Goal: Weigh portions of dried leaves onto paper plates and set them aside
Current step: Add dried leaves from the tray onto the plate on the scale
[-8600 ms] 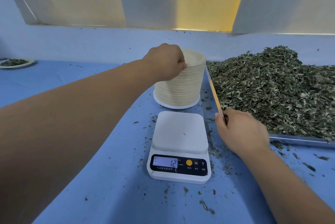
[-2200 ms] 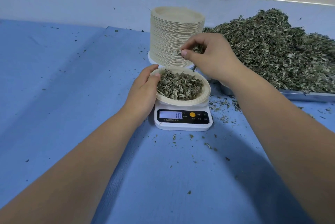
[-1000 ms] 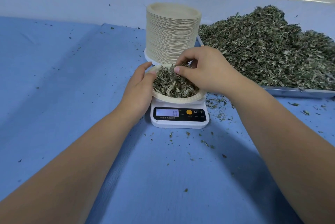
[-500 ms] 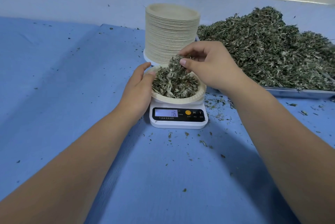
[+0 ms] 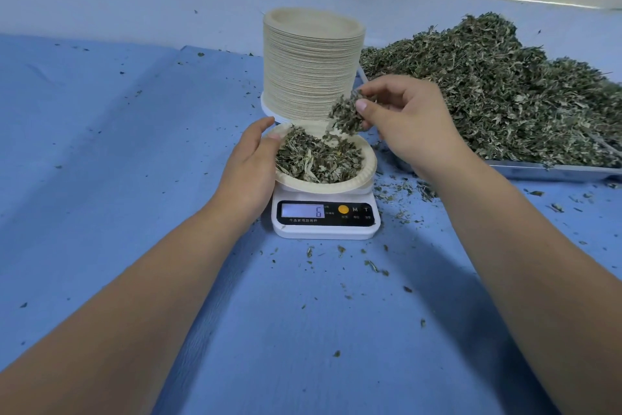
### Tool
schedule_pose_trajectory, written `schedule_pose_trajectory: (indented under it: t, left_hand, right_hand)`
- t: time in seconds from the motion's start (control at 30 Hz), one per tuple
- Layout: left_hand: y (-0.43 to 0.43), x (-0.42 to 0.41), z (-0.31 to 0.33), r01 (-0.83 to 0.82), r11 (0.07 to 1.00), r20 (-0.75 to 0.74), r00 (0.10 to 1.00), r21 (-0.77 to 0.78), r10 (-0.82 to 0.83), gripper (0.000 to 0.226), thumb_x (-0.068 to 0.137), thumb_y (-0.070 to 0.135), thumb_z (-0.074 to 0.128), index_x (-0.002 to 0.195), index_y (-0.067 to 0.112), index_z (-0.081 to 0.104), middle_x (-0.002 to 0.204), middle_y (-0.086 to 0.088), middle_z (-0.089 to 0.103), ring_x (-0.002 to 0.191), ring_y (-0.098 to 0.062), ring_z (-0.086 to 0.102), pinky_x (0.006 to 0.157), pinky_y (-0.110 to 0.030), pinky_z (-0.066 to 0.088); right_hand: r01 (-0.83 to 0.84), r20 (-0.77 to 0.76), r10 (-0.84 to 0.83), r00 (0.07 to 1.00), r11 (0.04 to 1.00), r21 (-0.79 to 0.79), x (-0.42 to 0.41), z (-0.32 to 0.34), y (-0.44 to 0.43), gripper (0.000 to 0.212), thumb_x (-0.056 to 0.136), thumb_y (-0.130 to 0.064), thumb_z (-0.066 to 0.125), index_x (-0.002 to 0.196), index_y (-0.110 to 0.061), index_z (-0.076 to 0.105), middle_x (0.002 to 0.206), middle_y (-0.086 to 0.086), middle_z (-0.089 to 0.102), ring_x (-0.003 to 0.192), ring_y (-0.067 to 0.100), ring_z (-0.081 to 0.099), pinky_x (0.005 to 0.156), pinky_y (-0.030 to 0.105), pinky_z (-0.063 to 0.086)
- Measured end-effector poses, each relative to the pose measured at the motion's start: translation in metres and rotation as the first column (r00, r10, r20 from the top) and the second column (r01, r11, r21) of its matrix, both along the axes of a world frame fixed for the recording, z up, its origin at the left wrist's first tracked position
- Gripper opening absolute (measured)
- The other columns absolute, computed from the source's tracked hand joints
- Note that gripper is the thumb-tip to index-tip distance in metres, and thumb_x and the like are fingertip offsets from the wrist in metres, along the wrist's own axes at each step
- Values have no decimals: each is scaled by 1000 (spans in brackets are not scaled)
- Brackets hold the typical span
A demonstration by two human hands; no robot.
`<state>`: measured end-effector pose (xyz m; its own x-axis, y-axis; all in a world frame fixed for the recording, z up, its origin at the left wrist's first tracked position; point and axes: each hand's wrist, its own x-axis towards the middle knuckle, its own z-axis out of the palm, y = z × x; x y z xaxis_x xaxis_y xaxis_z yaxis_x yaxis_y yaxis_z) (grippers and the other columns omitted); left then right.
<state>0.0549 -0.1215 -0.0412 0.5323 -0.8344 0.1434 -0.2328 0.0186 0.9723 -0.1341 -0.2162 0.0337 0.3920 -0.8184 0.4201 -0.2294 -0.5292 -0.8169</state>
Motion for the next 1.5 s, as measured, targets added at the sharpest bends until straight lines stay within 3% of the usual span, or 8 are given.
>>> schedule_pose_trajectory:
  t: [0.33, 0.6, 0.83, 0.97, 1.07, 1.2, 1.3, 1.5]
  left_hand:
    - [-1, -1, 0, -19, 1000, 6, 1000, -1, 19, 38, 102, 34, 40, 138, 38, 50, 109, 35, 49, 101, 20, 47, 79, -7, 31]
    - [0, -1, 1, -5, 1000, 1, 1000, -11, 5, 39, 101, 36, 40, 139, 39, 49, 109, 37, 49, 99, 25, 43, 86, -13, 34]
    - [4, -4, 2, 31, 999, 29, 999, -35, -30, 42, 95, 43, 44, 136, 45, 49, 128, 20, 57, 118, 3, 53, 104, -32, 41]
    - [9, -6, 6, 43, 996, 208, 978, -75, -27, 39, 97, 47, 50, 135, 52, 49, 163, 11, 23, 127, 25, 27, 106, -19, 20]
    - [10, -9, 9, 74, 993, 315, 948, -97, -40, 45, 92, 54, 55, 136, 45, 54, 164, 12, 20, 146, 5, 16, 111, -21, 17]
    - [9, -15, 15, 71, 993, 312, 949, -95, -38, 19, 94, 37, 64, 106, 26, 75, 161, 5, 32, 149, -5, 21, 122, -39, 22]
    - [10, -17, 18, 33, 992, 242, 970, -123, -2, 10, 93, 27, 68, 88, 35, 74, 155, 4, 42, 145, -4, 32, 120, -34, 24]
    - [14, -17, 18, 46, 989, 304, 953, -137, -3, 26, 95, 27, 61, 117, 39, 69, 157, 11, 38, 147, -4, 27, 122, -37, 24]
  right_hand:
    - [-85, -100, 83, 992, 996, -11, 8, -4, 10, 20, 89, -7, 73, 88, -27, 73, 88, 10, 76, 69, 22, 66, 78, 46, 60]
    - [-28, -89, 23, 996, 998, -58, 14, -8, 7, 12, 88, -16, 77, 91, -27, 72, 75, -3, 73, 59, 7, 68, 68, 28, 59]
    - [-71, -124, 72, 990, 997, 12, 20, -7, 11, 14, 89, -7, 74, 93, -20, 75, 87, 2, 77, 68, 18, 75, 80, 45, 61]
    - [-74, -178, 74, 981, 997, 9, 27, -3, 13, 9, 88, -8, 74, 93, -15, 75, 80, -1, 76, 62, 16, 74, 76, 42, 62]
    - [-99, -130, 104, 986, 994, 40, 32, 0, 16, 8, 88, -8, 75, 92, -14, 72, 71, 2, 73, 60, 15, 73, 56, 30, 57]
    - [-185, -15, 188, 982, 974, 132, 36, 1, 19, 11, 89, -3, 73, 90, -13, 68, 62, -1, 70, 58, 13, 68, 44, 22, 46]
    - [-183, 91, 171, 981, 970, 157, 33, 3, 19, 10, 88, 0, 73, 94, -7, 69, 68, 2, 72, 57, 11, 66, 46, 22, 48]
    - [-20, 193, -5, 981, 992, 124, 3, 6, -1, 14, 91, 0, 69, 100, -10, 71, 80, 4, 75, 65, 12, 70, 57, 23, 56]
